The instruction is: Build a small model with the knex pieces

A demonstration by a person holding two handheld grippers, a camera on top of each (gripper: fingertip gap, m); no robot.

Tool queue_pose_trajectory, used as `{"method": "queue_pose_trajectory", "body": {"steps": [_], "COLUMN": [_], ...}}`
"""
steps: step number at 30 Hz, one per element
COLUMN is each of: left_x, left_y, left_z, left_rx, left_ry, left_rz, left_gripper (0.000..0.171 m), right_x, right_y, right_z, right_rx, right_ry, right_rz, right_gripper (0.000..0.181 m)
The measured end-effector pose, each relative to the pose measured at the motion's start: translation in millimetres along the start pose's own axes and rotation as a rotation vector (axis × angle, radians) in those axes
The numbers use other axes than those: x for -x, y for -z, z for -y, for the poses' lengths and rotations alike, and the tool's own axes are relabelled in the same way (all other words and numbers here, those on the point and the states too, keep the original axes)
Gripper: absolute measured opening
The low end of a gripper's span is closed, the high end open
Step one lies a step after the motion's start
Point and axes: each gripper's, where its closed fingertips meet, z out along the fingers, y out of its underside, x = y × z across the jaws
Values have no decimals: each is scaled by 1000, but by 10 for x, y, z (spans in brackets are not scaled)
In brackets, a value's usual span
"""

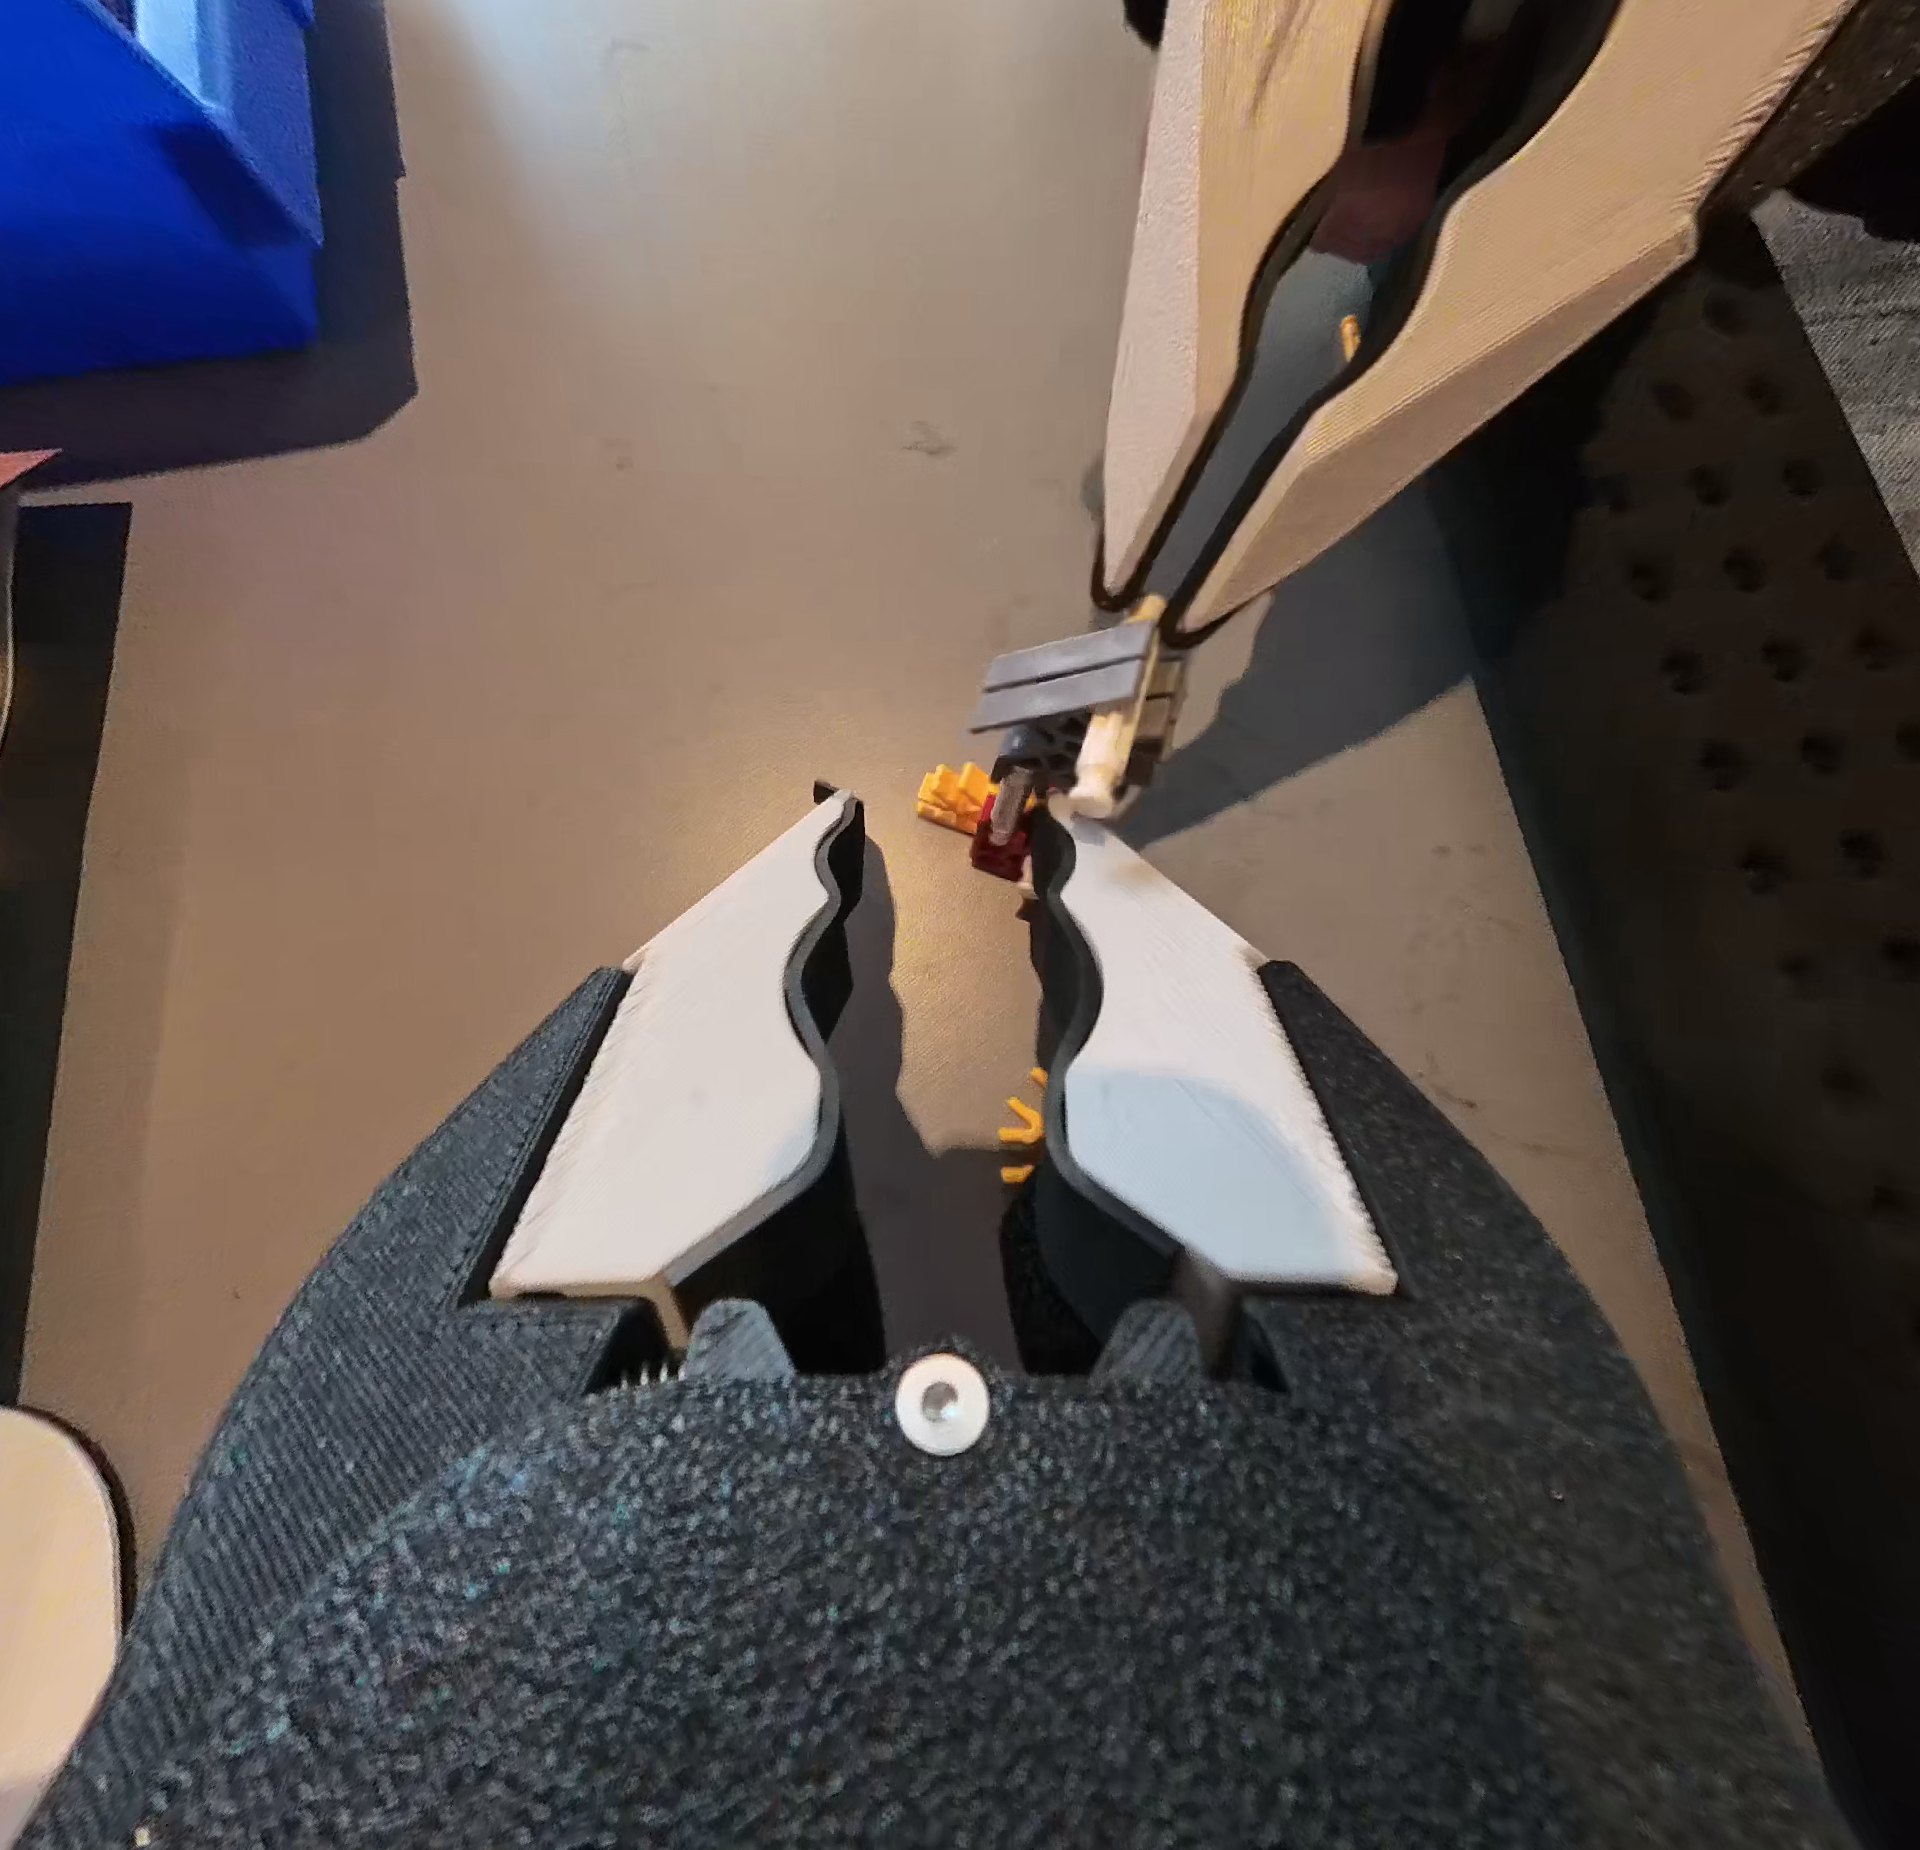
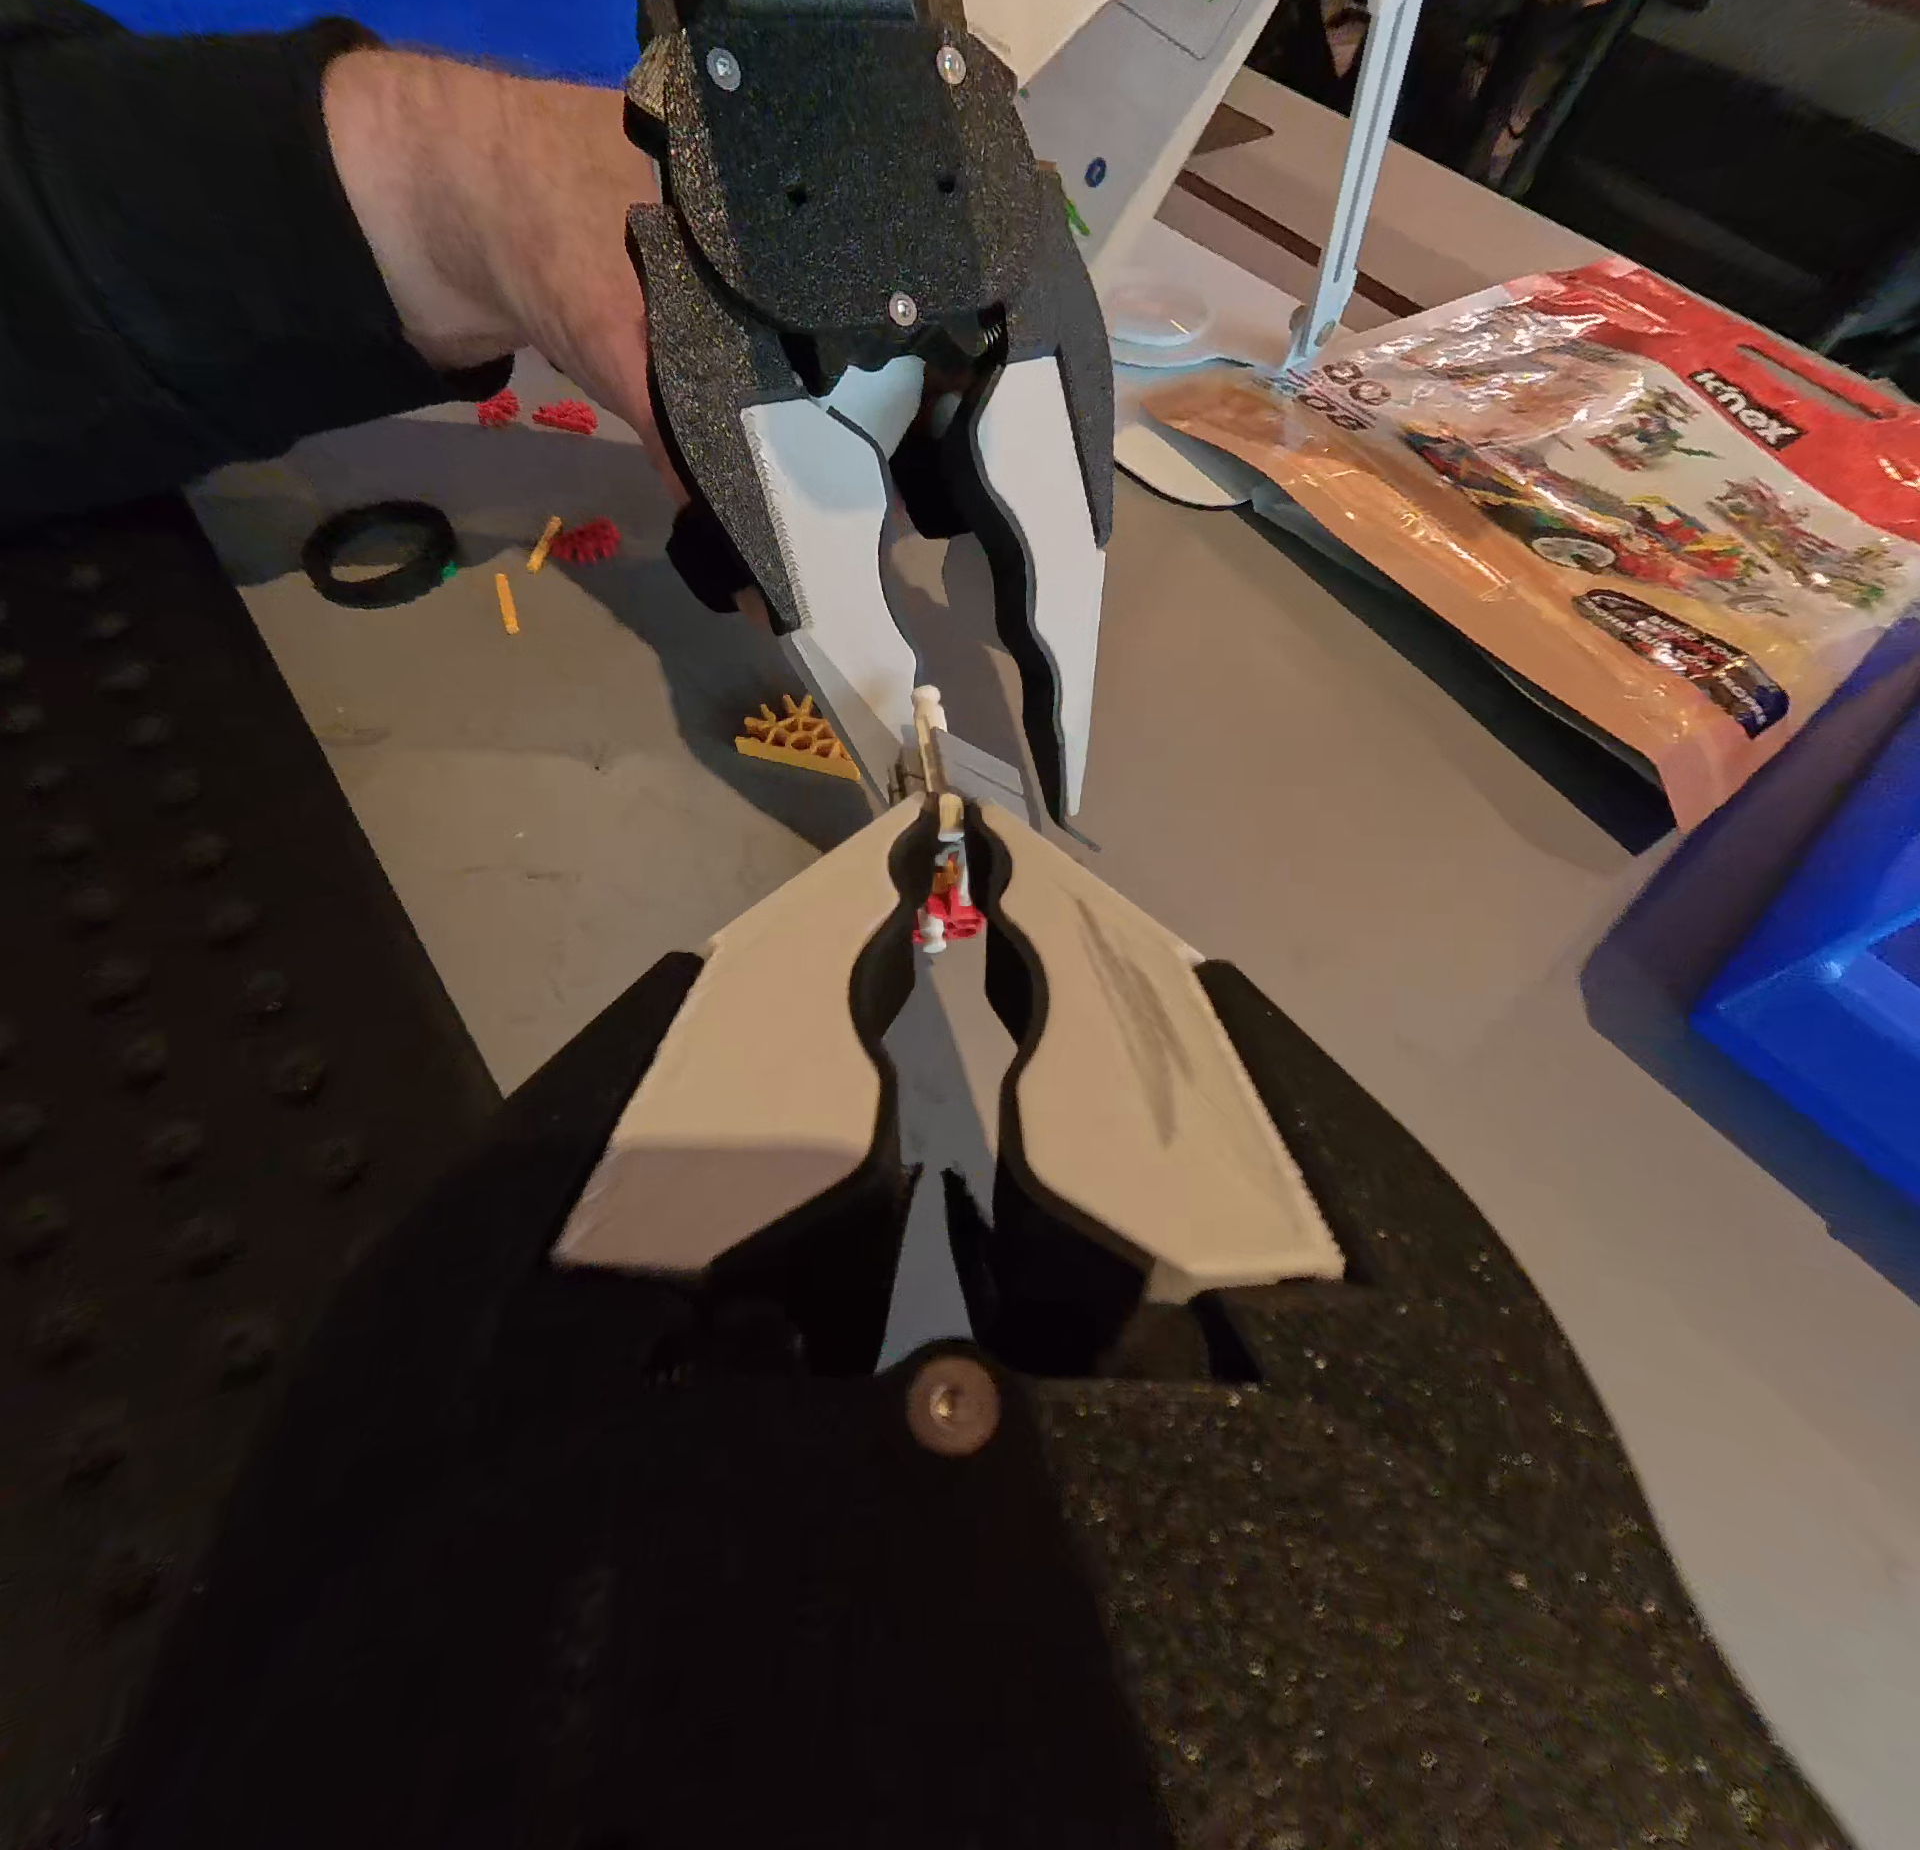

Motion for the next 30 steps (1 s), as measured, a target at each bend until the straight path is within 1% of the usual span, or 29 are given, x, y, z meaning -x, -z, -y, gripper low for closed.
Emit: {"method": "queue_pose_trajectory", "body": {"steps": [4,7,9,13,16,19,27,30], "left_x": [13,-28,-41,-50,-50,-53,-11,3], "left_y": [9,5,3,-10,-8,-12,18,42], "left_z": [-13,-17,-19,-6,-11,-10,-27,-35], "left_rx": [-13,-25,-36,-55,-56,-63,-87,-78], "left_ry": [21,22,33,39,36,47,62,60], "left_rz": [7,-10,-14,-2,8,1,41,63], "left_gripper": [34,29,29,29,31,32,35,41], "right_x": [18,12,-14,-45,6,57,46,55], "right_y": [-11,-26,-21,1,6,-44,-78,-68], "right_z": [12,14,11,8,13,15,19,19], "right_rx": [-10,-7,-4,-15,-27,-23,-11,-16], "right_ry": [23,13,6,1,-14,-16,20,22], "right_rz": [18,24,22,28,84,121,119,124], "right_gripper": [3,6,13,15,16,14,11,11]}}
